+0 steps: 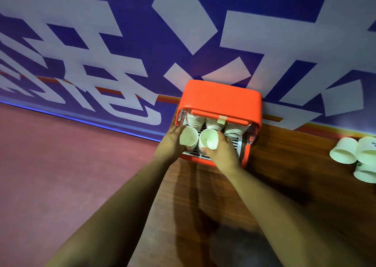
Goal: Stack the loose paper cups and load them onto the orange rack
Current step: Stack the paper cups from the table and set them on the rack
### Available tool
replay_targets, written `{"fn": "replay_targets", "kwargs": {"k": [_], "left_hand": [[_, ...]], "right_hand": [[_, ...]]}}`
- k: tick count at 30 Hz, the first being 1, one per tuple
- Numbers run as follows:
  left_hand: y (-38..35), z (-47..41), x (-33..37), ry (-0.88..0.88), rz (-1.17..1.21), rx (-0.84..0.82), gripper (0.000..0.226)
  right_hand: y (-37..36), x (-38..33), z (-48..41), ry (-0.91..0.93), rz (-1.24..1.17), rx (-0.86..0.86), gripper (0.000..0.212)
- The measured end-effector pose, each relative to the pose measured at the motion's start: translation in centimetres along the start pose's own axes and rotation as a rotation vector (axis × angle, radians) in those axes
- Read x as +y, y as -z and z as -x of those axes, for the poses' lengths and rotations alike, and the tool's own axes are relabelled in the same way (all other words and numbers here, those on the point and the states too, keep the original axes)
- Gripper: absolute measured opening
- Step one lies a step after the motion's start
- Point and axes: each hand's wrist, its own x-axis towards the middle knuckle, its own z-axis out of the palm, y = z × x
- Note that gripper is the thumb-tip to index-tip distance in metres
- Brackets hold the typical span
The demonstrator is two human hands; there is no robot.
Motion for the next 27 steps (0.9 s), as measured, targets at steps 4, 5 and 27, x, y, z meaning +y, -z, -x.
{"fn": "replay_targets", "kwargs": {"k": [4, 5, 27], "left_hand": [[-0.1, 0.5, 0.0, 0.008, 0.011, 0.021, 0.087], [-0.1, 0.8, -0.1, 0.024, 0.011, 0.028, 0.090], [-17.4, 0.1, 28.0, -0.317, 0.099, -0.248, 0.033]], "right_hand": [[0.2, -0.1, 0.1, 0.021, -0.030, -0.019, 0.087], [0.5, -0.1, 0.3, 0.025, -0.042, -0.017, 0.090], [27.5, 28.1, 8.5, -0.320, 0.170, 0.322, 0.064]]}}
